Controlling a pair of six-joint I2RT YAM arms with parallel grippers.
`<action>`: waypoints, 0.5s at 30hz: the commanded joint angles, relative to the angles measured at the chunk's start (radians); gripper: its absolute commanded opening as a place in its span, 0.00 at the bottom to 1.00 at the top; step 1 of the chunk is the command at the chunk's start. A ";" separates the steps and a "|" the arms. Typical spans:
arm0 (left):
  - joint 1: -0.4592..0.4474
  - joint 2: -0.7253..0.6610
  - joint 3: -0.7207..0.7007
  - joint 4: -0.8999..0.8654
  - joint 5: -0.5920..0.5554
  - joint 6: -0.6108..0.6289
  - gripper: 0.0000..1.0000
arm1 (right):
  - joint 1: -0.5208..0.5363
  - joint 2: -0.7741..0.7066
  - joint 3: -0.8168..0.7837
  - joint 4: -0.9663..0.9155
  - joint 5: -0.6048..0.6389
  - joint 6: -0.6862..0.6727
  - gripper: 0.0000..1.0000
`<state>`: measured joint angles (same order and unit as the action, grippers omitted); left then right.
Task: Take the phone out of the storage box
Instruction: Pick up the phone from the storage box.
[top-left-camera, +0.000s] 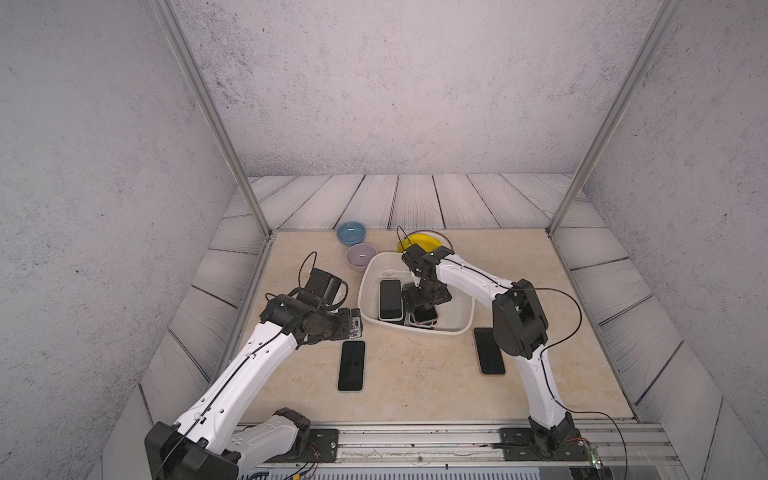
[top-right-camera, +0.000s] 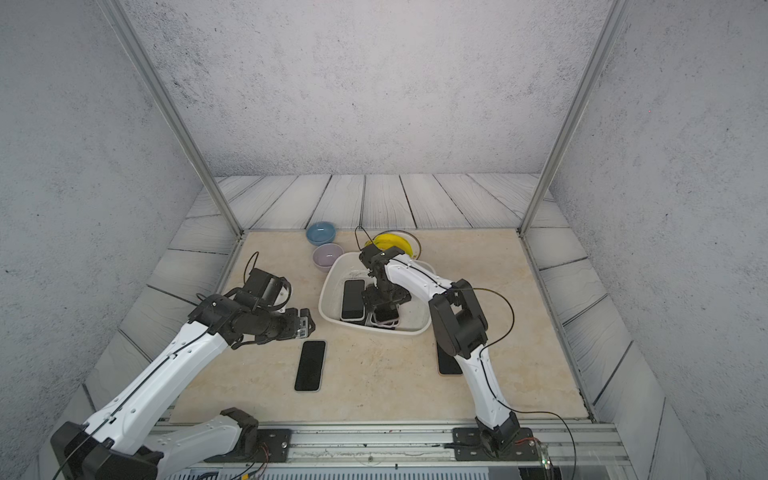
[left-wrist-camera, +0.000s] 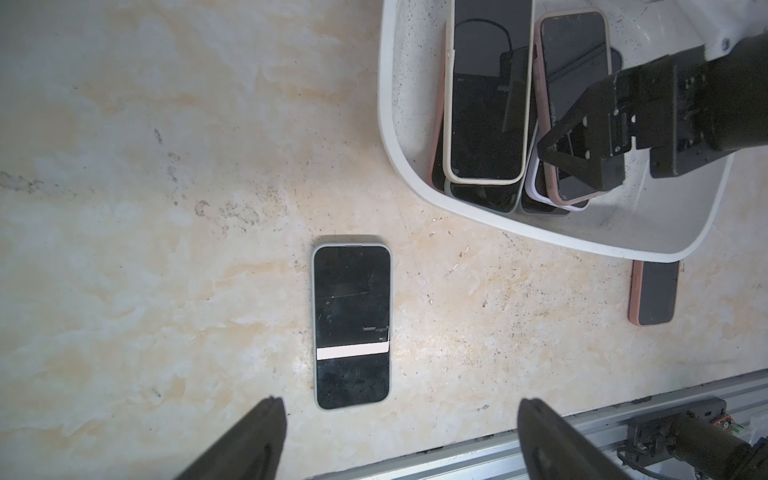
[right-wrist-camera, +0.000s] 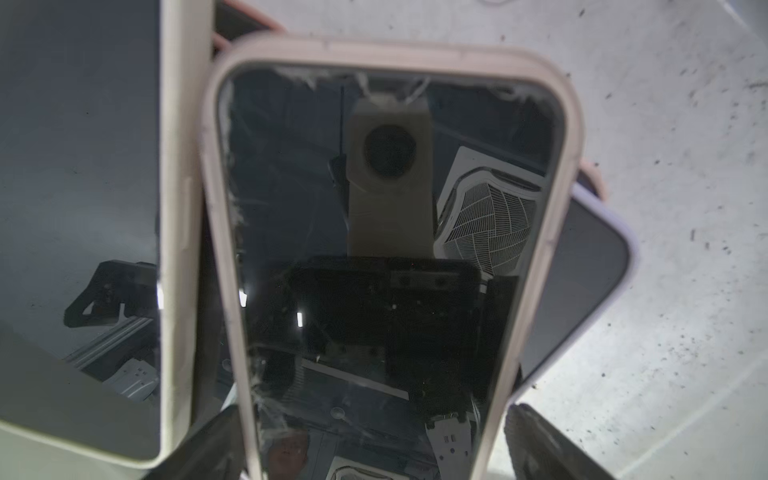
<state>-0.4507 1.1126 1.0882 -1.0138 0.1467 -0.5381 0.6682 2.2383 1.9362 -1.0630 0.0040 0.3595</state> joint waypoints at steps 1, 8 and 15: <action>0.008 -0.013 -0.010 -0.028 0.001 0.018 0.93 | -0.005 0.048 0.053 -0.004 0.039 -0.026 1.00; 0.007 -0.010 -0.009 -0.038 0.004 0.017 0.93 | -0.016 0.104 0.095 -0.009 0.047 -0.034 0.98; 0.007 -0.005 -0.007 -0.043 0.007 0.017 0.93 | -0.027 0.120 0.087 0.009 0.005 -0.051 0.94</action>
<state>-0.4507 1.1126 1.0882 -1.0397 0.1471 -0.5377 0.6567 2.3024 2.0327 -1.1011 0.0250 0.3347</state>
